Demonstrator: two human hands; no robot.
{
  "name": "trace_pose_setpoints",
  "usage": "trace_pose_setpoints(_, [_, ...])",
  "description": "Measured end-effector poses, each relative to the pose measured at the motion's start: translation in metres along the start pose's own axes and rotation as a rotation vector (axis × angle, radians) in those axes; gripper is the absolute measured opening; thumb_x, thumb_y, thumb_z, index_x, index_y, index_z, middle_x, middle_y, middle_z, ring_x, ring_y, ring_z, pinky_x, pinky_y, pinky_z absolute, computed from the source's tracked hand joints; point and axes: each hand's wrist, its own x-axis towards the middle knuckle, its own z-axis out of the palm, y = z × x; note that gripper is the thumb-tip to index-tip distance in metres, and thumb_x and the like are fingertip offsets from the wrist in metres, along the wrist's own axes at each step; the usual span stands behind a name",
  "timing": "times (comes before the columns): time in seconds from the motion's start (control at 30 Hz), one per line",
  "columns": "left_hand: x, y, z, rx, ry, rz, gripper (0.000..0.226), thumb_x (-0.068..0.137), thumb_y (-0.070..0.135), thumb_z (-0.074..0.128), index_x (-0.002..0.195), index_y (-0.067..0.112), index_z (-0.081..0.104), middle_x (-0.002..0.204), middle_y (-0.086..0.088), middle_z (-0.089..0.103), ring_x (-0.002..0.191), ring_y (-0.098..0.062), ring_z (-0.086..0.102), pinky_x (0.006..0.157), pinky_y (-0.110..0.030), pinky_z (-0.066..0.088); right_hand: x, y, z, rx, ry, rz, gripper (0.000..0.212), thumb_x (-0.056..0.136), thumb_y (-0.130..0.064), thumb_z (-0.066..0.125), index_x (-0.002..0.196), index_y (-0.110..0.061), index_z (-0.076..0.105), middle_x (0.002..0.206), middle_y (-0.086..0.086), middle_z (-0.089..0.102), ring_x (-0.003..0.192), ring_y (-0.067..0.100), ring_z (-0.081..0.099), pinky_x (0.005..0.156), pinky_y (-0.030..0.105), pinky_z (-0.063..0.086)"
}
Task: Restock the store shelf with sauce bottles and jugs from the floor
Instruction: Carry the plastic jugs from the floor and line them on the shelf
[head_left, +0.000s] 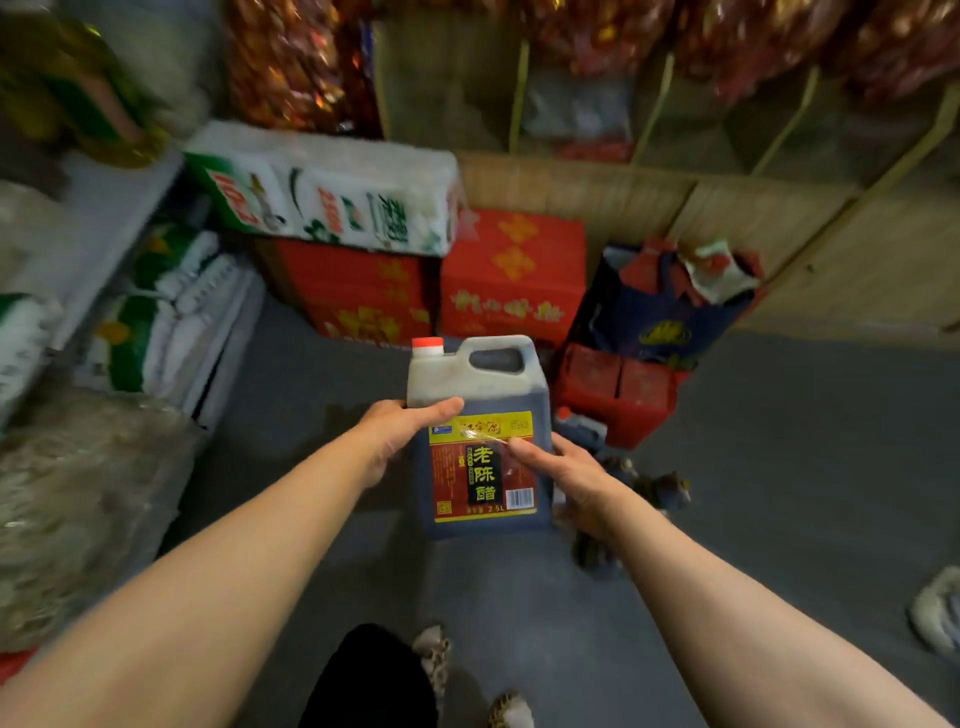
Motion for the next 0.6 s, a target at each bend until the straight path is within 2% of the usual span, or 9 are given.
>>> trace_pose_setpoints(0.07, [-0.019,0.036,-0.03,-0.032,0.051,0.057,0.087,0.049,0.057,0.086,0.118,0.01,0.064,0.105,-0.004,0.075,0.1,-0.021,0.068,0.088,-0.038,0.053,0.0,-0.045,0.021,-0.031,-0.054,-0.056,0.044,0.088,-0.033,0.075,0.128,-0.019,0.062,0.109,0.006,0.078,0.09,0.022,0.077,0.061,0.035,0.061])
trace_pose_setpoints(0.13, [-0.032,0.068,-0.066,-0.062,0.098,0.115,0.083,0.052,0.057,0.086,0.117,0.01,0.066,0.103,-0.003,0.075,0.098,-0.021,0.069,0.071,-0.031,0.051,0.005,-0.09,0.048,-0.066,-0.116,-0.115,0.05,0.085,-0.035,0.078,0.13,-0.018,0.061,0.114,0.009,0.076,0.097,0.027,0.076,0.071,0.041,0.062])
trace_pose_setpoints(0.2, [-0.039,0.099,-0.107,-0.094,0.161,0.165,0.087,0.049,0.059,0.087,0.117,0.011,0.065,0.105,-0.003,0.074,0.1,-0.021,0.067,0.07,-0.03,0.049,0.019,-0.135,0.079,-0.124,-0.186,-0.174,0.069,0.074,-0.047,0.086,0.133,-0.021,0.06,0.122,0.009,0.073,0.109,0.032,0.072,0.09,0.054,0.058])
trace_pose_setpoints(0.27, [-0.038,0.128,-0.154,-0.118,0.232,0.222,0.102,0.035,0.066,0.088,0.118,0.011,0.063,0.107,-0.004,0.073,0.102,-0.023,0.065,0.081,-0.035,0.05,0.039,-0.18,0.116,-0.181,-0.268,-0.242,0.076,0.071,-0.047,0.09,0.135,-0.019,0.058,0.127,0.013,0.07,0.115,0.037,0.068,0.1,0.061,0.051])
trace_pose_setpoints(0.33, [-0.032,0.155,-0.206,-0.138,0.274,0.268,0.116,0.022,0.071,0.09,0.118,0.012,0.064,0.106,-0.005,0.074,0.102,-0.025,0.067,0.089,-0.039,0.053,0.061,-0.219,0.158,-0.214,-0.311,-0.288,0.069,0.076,-0.032,0.087,0.135,-0.014,0.057,0.127,0.016,0.07,0.115,0.039,0.068,0.1,0.06,0.052])
trace_pose_setpoints(0.4, [-0.029,0.183,-0.257,-0.153,0.309,0.298,0.114,0.019,0.072,0.09,0.113,0.012,0.069,0.1,-0.004,0.076,0.096,-0.024,0.07,0.082,-0.038,0.055,0.083,-0.257,0.203,-0.228,-0.338,-0.329,0.065,0.076,-0.021,0.087,0.133,-0.009,0.058,0.124,0.019,0.07,0.113,0.041,0.068,0.099,0.059,0.053])
trace_pose_setpoints(0.5, [-0.04,0.225,-0.321,-0.179,0.385,0.344,0.085,0.043,0.057,0.088,0.108,0.007,0.068,0.09,-0.004,0.076,0.081,-0.018,0.071,0.062,-0.029,0.048,0.111,-0.309,0.268,-0.234,-0.356,-0.375,0.066,0.072,-0.021,0.089,0.13,-0.007,0.061,0.119,0.018,0.073,0.108,0.039,0.071,0.095,0.055,0.056])
trace_pose_setpoints(0.53, [-0.041,0.235,-0.341,-0.198,0.406,0.356,0.073,0.052,0.05,0.088,0.107,0.006,0.067,0.087,-0.004,0.075,0.078,-0.017,0.069,0.06,-0.028,0.047,0.12,-0.326,0.288,-0.248,-0.35,-0.388,0.063,0.073,-0.021,0.09,0.128,-0.007,0.062,0.115,0.015,0.075,0.104,0.035,0.073,0.091,0.05,0.059])
trace_pose_setpoints(0.6, [-0.043,0.255,-0.379,-0.224,0.466,0.39,0.06,0.065,0.042,0.088,0.106,0.005,0.065,0.087,-0.004,0.073,0.079,-0.016,0.067,0.06,-0.028,0.046,0.133,-0.359,0.325,-0.255,-0.354,-0.416,0.046,0.08,-0.016,0.084,0.121,-0.009,0.065,0.104,0.008,0.078,0.09,0.024,0.077,0.072,0.034,0.062])
